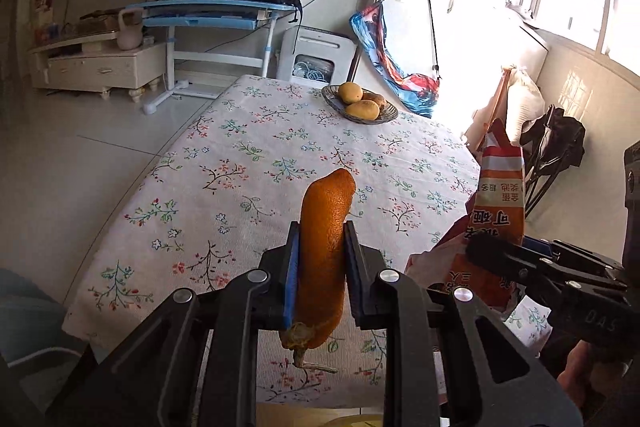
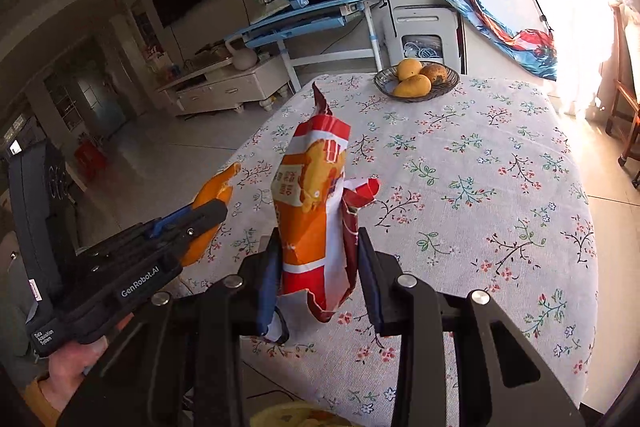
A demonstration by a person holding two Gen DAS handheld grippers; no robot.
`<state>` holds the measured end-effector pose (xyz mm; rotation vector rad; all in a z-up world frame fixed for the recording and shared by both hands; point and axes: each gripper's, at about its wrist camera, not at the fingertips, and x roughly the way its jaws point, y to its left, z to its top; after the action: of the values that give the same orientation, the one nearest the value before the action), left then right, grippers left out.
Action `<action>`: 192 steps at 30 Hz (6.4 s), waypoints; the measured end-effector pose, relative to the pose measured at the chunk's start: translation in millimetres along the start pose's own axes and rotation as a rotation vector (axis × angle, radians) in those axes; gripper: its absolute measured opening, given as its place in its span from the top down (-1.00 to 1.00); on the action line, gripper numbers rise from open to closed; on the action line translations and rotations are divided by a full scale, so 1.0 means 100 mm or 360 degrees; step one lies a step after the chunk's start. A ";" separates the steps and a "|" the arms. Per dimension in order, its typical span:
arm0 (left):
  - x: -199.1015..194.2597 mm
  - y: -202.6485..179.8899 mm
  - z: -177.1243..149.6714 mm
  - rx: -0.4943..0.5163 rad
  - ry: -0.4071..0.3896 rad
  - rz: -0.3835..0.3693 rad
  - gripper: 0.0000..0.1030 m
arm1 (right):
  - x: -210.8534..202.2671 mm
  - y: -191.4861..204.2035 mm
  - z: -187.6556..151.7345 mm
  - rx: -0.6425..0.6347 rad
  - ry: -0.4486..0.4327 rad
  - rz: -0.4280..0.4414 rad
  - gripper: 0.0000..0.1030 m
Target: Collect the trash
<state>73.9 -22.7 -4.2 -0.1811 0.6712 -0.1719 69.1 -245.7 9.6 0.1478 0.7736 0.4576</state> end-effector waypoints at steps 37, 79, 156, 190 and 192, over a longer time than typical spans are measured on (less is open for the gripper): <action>-0.91 -0.25 -0.97 0.0045 0.0098 -0.0068 0.61 | -0.50 0.28 -1.09 -0.0100 0.0260 -0.0013 0.24; -1.15 -0.10 -1.53 0.0008 0.0327 0.0099 -0.53 | -0.50 0.41 -1.59 -0.0084 0.0565 -0.0194 -0.51; -2.06 -0.68 -0.89 0.0147 -0.0479 0.0463 -0.86 | -1.30 0.37 -1.13 -0.0113 -0.0474 -0.0836 -0.85; -2.07 -0.75 -0.91 0.0235 -0.0491 0.0512 -0.86 | -1.26 0.39 -1.11 -0.0115 -0.0458 -0.0824 -0.85; -2.07 -0.75 -0.91 0.0237 -0.0491 0.0513 -0.86 | -1.26 0.39 -1.11 -0.0116 -0.0457 -0.0824 -0.85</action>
<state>-150.7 -61.1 66.6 0.0452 0.3712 0.1151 -100.2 -271.6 22.7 -0.0570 0.4851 -0.0295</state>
